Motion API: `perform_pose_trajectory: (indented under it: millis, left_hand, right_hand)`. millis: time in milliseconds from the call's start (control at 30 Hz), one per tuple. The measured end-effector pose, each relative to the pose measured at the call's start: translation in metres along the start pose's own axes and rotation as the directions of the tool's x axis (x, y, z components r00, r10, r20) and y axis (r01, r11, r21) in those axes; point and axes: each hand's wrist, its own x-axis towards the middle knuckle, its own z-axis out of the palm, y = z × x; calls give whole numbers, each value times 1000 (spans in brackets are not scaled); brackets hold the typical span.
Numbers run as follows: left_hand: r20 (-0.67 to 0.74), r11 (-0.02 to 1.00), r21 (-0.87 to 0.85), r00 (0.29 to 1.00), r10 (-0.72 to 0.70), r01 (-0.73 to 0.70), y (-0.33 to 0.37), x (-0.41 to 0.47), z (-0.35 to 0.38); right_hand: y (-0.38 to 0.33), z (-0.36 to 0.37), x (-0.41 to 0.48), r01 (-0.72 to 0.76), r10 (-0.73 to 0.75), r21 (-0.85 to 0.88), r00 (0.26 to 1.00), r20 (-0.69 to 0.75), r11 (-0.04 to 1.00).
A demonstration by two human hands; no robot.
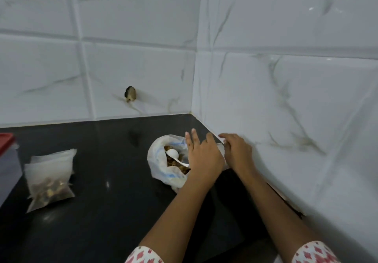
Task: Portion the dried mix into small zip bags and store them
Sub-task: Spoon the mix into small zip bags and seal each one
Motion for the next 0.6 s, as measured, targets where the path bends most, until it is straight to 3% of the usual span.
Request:
perform_pose_trajectory:
  millis: [200,333,600]
  left_hand:
    - [121,979,202,991,-55,30,7,5,20]
    - [126,974,225,990,-70,41,7,7,26]
    - [92,975,224,995,-39,18,7,7,29]
  right_hand:
    - [18,17,-13,15,-15,-51,1000,-6,999]
    - [21,21,-12,-22,29,-130,999,46,991]
    - [19,18,-9,-43,44,-21,998,53,999]
